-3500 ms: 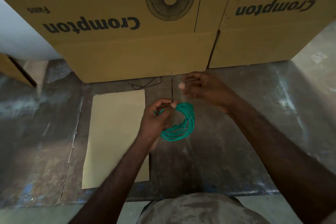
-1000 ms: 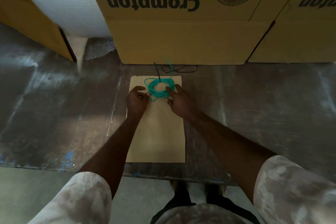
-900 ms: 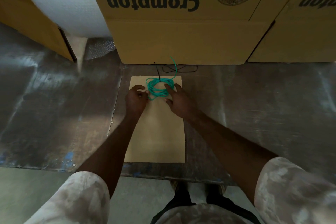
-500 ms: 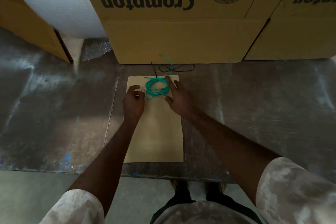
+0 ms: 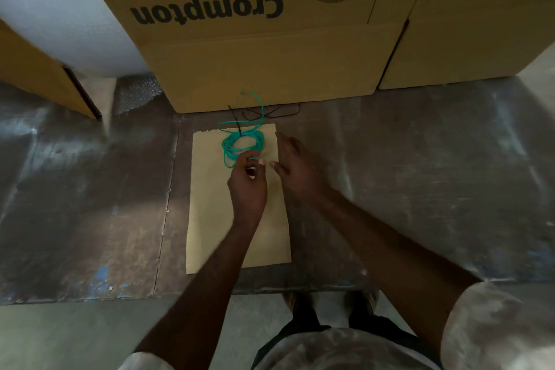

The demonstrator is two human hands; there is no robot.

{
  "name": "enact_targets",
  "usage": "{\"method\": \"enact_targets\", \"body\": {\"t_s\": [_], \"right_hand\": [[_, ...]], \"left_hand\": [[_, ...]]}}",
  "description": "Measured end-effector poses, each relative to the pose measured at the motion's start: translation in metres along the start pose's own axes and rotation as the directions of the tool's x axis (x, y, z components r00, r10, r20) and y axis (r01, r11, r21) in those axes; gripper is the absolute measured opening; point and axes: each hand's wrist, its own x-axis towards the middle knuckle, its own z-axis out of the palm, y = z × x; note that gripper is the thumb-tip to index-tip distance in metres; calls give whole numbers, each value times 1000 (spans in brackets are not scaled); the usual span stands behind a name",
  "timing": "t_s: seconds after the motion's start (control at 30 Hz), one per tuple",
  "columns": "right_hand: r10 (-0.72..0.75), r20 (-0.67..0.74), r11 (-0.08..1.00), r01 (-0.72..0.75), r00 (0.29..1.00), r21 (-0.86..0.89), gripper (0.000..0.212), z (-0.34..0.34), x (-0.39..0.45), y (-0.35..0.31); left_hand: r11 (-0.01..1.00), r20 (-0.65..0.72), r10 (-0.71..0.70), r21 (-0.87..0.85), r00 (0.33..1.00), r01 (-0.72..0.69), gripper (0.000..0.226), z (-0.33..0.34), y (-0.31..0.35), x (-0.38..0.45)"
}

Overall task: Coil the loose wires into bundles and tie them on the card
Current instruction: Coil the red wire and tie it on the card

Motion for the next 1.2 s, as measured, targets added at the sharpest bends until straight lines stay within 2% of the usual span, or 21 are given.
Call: {"method": "enact_targets", "body": {"t_s": [0.2,0.3,0.43,0.63,0.87,1.03,1.2], "right_hand": [[65,-48,997,-63,997,44,62,-47,-57,45],[103,-134,992,-93,986,81,59,-81,-87,76],[143,-237,990,-139,961,35,50,-143,-134,118],[252,-334,967,-245,908,66,36,-248,-231,196],[387,-468,919,-375,794,123,22,-357,-358,300],[524,-540,839,-510,659,190,19,-408,-424,358],[599,-591,772,-587,541,244,18,-443,-455,406]], "left_hand": [[999,150,36,-35,988,-32,18,55,34,-49],[996,213,87,-15,973,-86,20,88,56,-69],[992,312,129,-48,941,-120,18,143,94,-106],[986,424,166,-102,890,-136,12,237,158,-198],[978,591,209,-132,779,-162,11,360,210,-320],[961,685,272,-164,675,-220,13,429,248,-377],[930,756,352,-216,552,-297,14,494,280,-405]]}}
